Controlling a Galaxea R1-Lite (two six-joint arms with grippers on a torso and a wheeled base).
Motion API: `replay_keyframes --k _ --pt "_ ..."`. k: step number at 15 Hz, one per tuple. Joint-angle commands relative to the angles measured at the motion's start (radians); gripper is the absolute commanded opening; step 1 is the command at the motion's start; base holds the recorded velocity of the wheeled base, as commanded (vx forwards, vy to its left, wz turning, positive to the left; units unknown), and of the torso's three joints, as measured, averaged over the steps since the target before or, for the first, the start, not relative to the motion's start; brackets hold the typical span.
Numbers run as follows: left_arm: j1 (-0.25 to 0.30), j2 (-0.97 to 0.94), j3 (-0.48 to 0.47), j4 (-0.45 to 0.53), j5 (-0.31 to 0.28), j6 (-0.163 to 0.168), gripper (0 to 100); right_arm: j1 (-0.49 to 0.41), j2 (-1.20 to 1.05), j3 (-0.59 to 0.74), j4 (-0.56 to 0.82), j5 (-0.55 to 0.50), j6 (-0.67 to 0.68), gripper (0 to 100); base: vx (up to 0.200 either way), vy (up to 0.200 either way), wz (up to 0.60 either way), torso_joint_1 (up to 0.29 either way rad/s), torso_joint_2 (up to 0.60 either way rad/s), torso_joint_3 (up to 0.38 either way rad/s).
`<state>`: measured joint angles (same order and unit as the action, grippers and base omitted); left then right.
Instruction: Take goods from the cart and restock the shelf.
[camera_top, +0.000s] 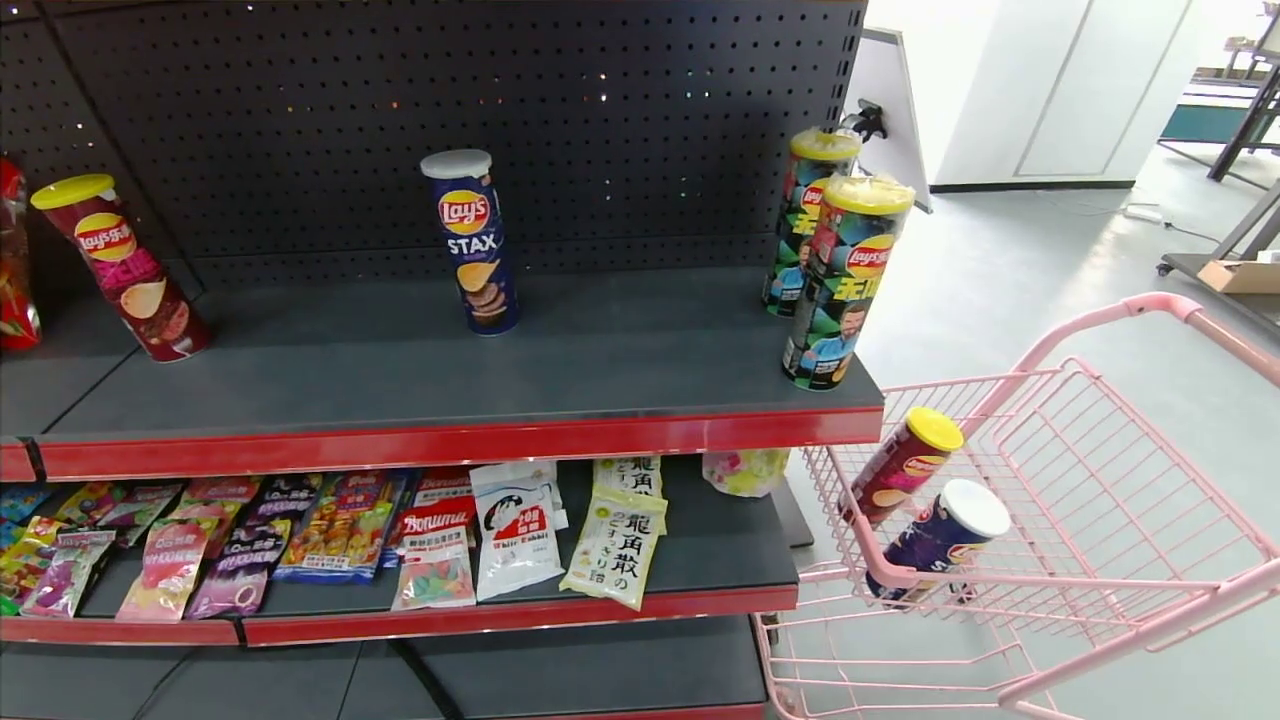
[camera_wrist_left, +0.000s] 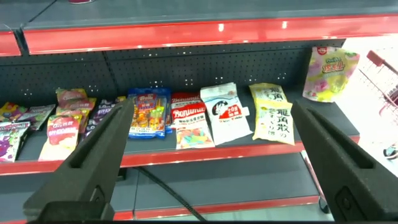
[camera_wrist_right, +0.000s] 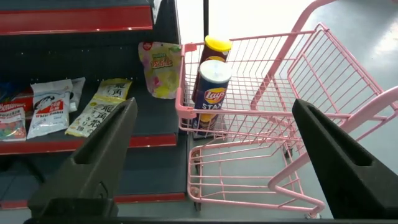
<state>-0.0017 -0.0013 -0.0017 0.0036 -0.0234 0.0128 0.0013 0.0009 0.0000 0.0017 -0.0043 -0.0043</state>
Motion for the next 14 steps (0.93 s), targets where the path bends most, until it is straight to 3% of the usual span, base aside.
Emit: replay_keyframes --k 1,4,7,12,14 --pt "0.0 0.001 0.0 0.001 0.0 0.0 100 0.0 0.001 0.0 0.0 0.0 0.0 100 0.0 0.0 0.0 0.0 0.0 0.0" --pt "0.0 0.001 0.0 0.001 0.0 0.0 100 0.0 0.001 0.0 0.0 0.0 -0.002 100 0.0 0.0 0.0 0.0 0.0 0.0" --pt "0.0 0.001 0.0 0.001 0.0 -0.002 100 0.0 0.001 0.0 0.0 0.0 -0.002 100 0.2 0.0 0.0 -0.004 0.0 0.001" --pt "0.0 0.001 0.0 0.001 0.0 -0.002 100 0.0 0.001 0.0 0.0 0.0 0.0 100 0.0 0.0 0.0 0.0 0.0 0.0" --pt "0.0 0.001 0.0 0.001 0.0 -0.002 100 0.0 0.001 0.0 0.0 0.0 0.0 100 0.0 0.0 -0.6 -0.005 0.0 0.002"
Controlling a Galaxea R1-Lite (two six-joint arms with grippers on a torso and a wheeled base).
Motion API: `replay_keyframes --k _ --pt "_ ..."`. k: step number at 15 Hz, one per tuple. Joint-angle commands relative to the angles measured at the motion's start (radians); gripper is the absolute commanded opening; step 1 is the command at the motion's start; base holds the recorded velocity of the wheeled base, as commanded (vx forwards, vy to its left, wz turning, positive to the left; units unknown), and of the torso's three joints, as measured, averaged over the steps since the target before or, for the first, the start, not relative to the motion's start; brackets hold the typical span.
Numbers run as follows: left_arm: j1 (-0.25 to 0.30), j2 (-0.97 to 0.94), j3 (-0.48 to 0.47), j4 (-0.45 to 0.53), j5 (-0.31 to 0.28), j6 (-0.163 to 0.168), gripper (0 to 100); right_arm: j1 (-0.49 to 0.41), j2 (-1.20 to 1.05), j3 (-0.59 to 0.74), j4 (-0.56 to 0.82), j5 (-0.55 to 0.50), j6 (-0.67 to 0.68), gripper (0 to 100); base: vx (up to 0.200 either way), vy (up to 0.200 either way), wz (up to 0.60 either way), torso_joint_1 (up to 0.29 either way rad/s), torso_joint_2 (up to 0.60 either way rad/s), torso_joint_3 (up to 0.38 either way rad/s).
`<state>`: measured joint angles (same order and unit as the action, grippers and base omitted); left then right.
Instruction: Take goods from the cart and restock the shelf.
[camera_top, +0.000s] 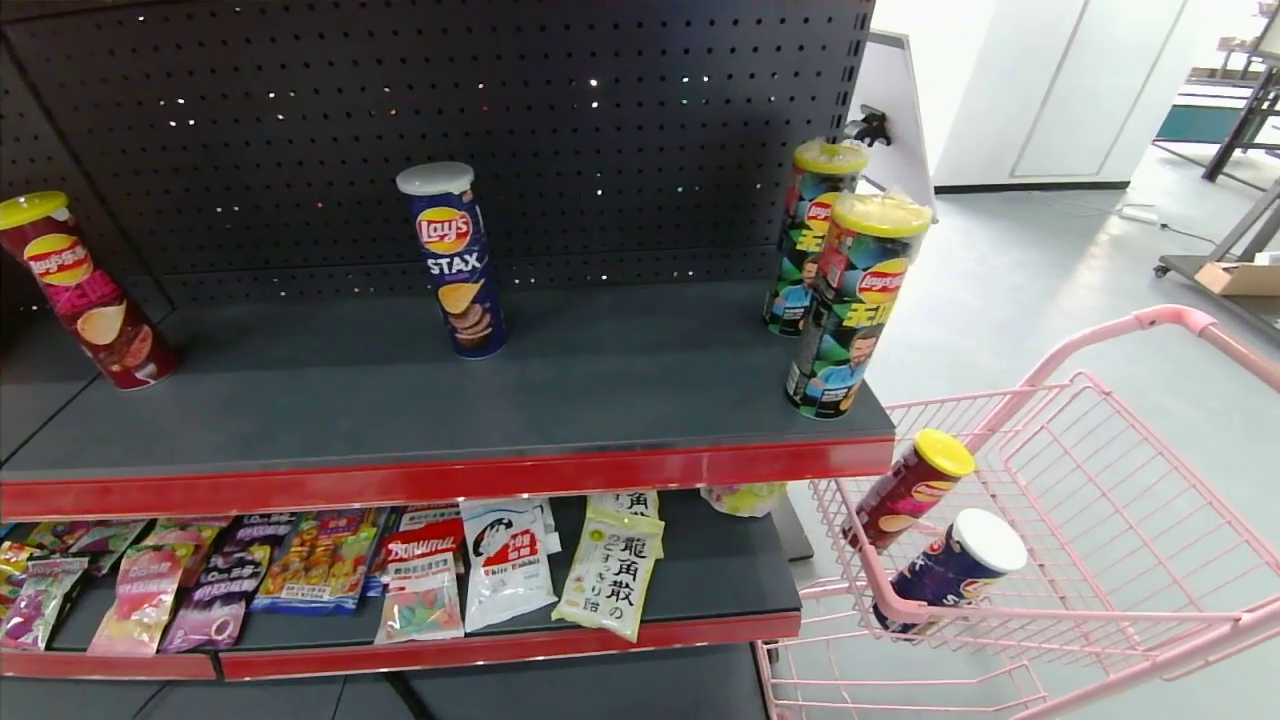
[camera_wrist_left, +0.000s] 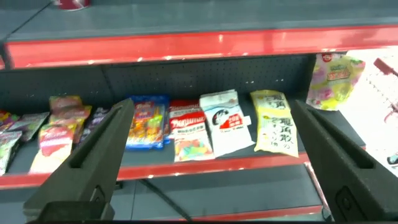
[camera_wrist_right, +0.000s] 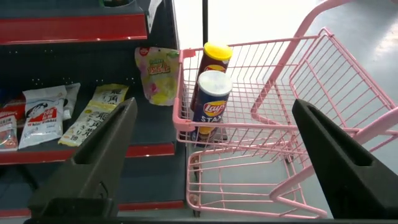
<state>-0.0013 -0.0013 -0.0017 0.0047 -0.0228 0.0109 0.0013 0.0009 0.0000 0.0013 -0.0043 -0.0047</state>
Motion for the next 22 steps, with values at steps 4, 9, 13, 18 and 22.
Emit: replay_keyframes --k 4,9,13,18,22 --pt "0.0 0.001 0.0 0.0 0.0 0.0 100 0.0 0.001 0.0 0.0 0.0 0.0 100 0.0 0.0 -0.6 0.005 0.0 0.002" --pt "0.0 0.001 0.0 0.0 -0.002 0.0 100 0.0 0.001 0.0 0.0 0.0 0.002 100 0.0 0.0 0.0 0.0 0.0 0.0" --pt "0.0 0.001 0.0 0.0 0.0 0.0 100 0.0 0.001 0.0 0.0 0.0 0.003 100 0.0 0.0 0.0 0.0 0.0 0.0" --pt "0.0 0.001 0.0 0.0 0.0 0.0 100 0.0 0.001 0.0 0.0 0.0 0.005 100 0.0 0.0 0.0 -0.107 0.26 0.145" --pt "0.0 0.001 0.0 0.0 0.0 -0.002 100 0.0 0.001 0.0 0.0 0.0 0.005 100 0.0 0.0 0.0 -0.149 0.38 0.22"
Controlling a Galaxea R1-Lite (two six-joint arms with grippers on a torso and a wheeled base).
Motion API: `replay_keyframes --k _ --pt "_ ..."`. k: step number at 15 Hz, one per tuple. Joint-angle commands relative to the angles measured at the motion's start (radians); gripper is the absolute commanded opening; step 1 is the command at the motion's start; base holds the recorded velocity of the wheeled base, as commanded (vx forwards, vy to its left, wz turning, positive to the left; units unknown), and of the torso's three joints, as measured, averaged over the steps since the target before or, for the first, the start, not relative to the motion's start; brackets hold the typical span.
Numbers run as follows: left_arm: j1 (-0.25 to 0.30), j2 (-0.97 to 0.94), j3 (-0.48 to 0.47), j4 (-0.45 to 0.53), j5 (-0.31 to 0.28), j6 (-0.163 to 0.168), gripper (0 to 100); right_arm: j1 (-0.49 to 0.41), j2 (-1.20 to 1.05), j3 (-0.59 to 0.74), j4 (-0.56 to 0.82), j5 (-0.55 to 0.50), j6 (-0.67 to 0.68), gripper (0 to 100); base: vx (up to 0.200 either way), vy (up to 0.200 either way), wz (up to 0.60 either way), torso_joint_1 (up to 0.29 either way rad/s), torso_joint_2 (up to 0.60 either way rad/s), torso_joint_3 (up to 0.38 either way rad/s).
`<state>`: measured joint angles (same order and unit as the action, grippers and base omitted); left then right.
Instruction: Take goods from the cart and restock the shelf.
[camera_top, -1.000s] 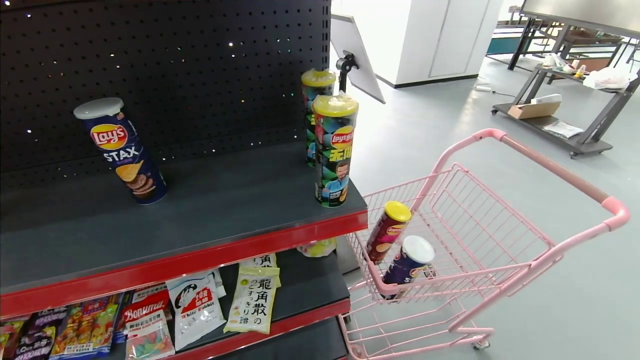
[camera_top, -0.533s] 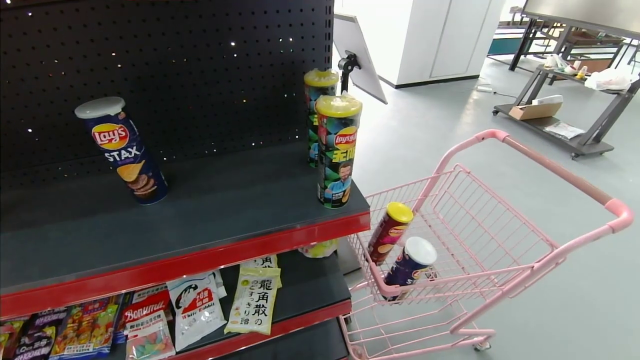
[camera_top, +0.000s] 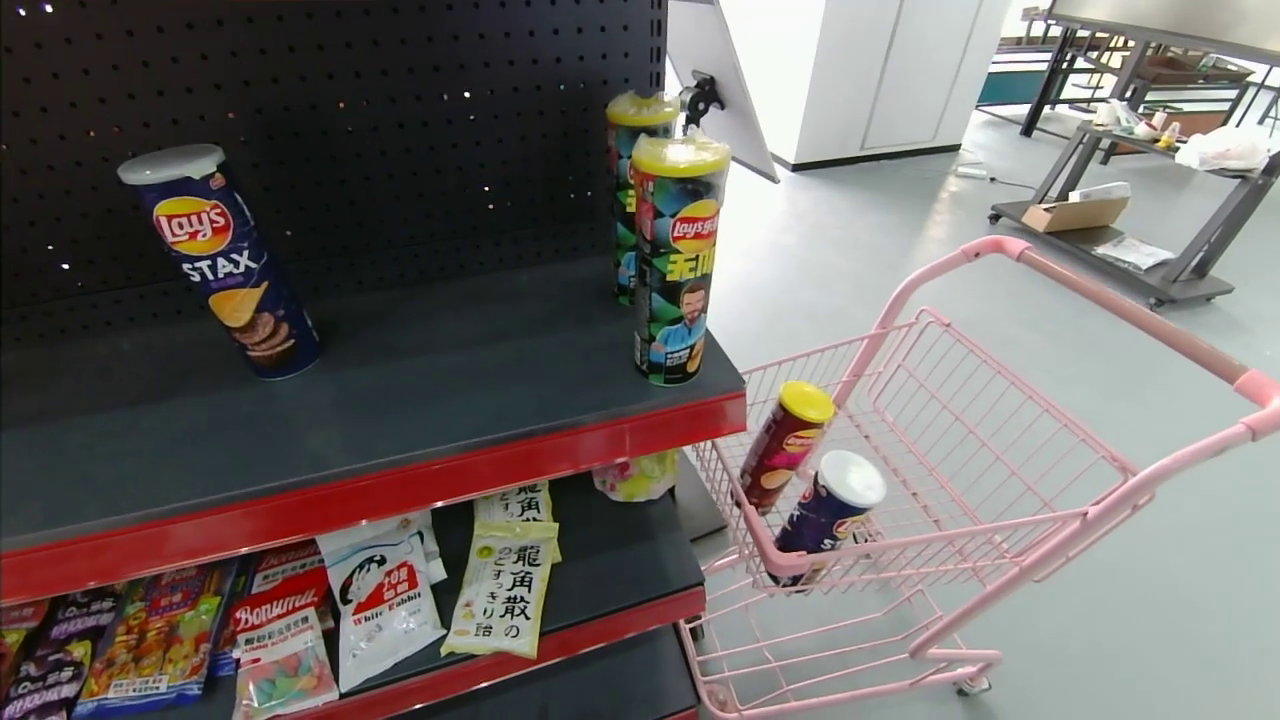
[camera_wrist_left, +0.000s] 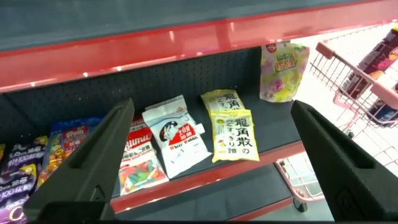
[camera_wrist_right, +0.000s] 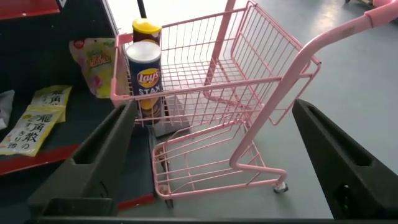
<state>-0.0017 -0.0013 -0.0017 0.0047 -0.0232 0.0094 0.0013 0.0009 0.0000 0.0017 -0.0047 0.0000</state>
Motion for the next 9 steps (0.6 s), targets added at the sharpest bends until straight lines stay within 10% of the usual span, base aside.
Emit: replay_keyframes --k 1,9 --pt "0.0 0.001 0.0 0.0 0.0 0.0 100 0.0 0.001 0.0 0.0 0.0 0.0 100 0.0 0.0 0.0 -0.149 0.38 0.242" --pt "0.0 0.001 0.0 0.0 0.0 0.0 100 0.0 0.001 0.0 0.0 0.0 0.002 100 0.0 0.0 0.0 -0.194 0.53 0.327"
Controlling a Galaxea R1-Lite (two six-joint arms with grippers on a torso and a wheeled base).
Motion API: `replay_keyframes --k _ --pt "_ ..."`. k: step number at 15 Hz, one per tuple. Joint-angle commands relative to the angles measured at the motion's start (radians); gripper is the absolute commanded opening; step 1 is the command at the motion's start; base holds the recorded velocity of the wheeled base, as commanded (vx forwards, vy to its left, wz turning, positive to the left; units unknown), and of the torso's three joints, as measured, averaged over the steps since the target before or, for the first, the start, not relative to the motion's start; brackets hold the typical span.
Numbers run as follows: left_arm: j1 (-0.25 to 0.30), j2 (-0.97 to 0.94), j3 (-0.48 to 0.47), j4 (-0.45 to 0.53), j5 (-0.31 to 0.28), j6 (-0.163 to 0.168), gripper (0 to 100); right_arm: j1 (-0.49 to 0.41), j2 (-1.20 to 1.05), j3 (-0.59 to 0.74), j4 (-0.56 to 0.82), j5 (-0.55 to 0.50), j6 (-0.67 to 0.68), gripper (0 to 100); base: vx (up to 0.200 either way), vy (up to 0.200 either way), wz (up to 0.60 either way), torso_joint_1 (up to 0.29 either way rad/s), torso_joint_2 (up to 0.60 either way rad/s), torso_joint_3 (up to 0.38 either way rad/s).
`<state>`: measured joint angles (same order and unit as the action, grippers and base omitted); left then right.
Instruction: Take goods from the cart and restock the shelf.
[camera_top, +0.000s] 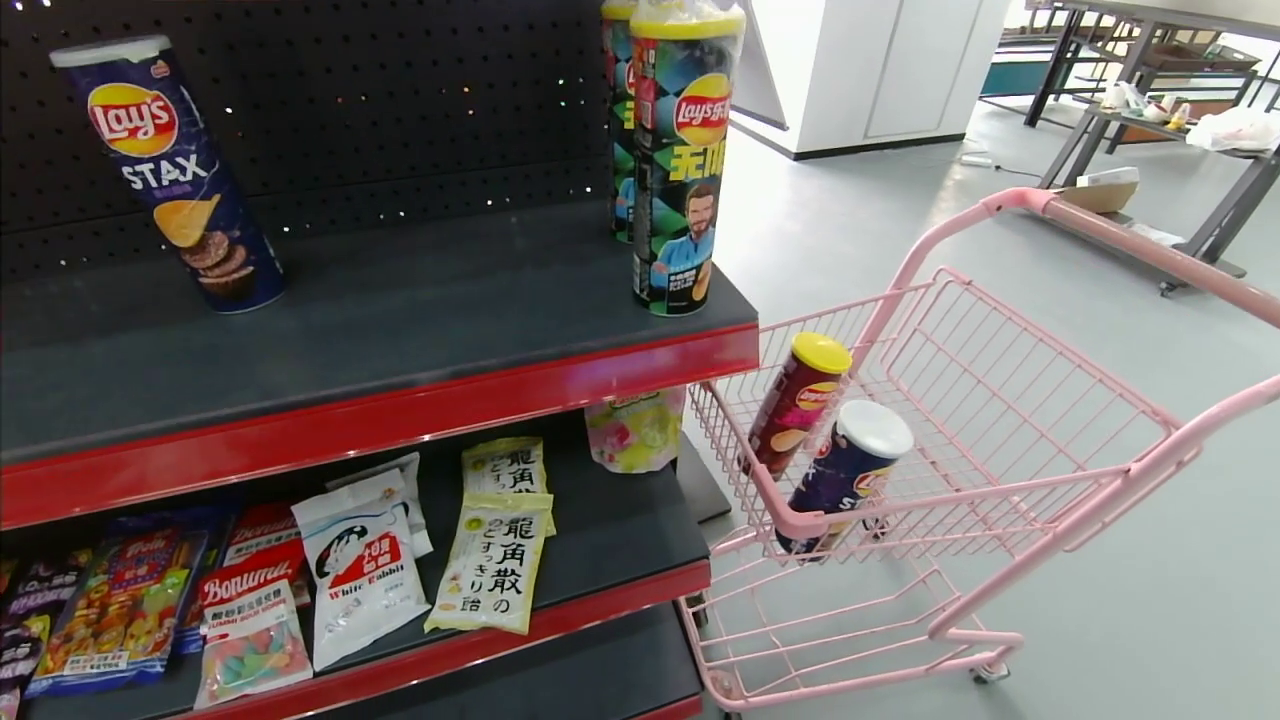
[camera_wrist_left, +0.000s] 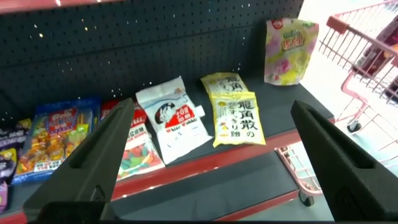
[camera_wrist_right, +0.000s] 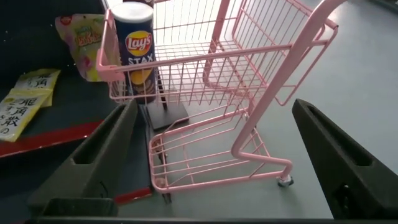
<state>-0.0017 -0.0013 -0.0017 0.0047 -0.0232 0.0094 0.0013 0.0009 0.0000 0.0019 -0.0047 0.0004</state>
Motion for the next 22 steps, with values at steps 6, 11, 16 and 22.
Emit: replay_keyframes --k 6,11,16,22 --pt "0.0 0.001 0.0 0.0 0.0 0.0 100 0.0 0.001 0.0 0.0 0.0 -0.005 100 0.0 0.0 0.0 -0.149 0.49 0.337" --pt "0.0 0.001 0.0 0.0 0.0 0.001 100 0.025 0.1 -0.118 -0.008 0.02 0.033 100 0.0 0.0 0.0 -0.019 0.07 0.059" --pt "0.0 0.001 0.0 0.0 0.0 0.001 100 0.111 0.703 -0.647 -0.011 0.173 0.156 100 0.0 0.0 0.0 0.0 0.0 0.0" --pt "0.0 0.001 0.0 0.0 0.0 0.001 100 0.117 1.334 -0.469 -0.493 0.365 0.145 100 0.0 0.0 0.0 0.0 0.0 0.0"
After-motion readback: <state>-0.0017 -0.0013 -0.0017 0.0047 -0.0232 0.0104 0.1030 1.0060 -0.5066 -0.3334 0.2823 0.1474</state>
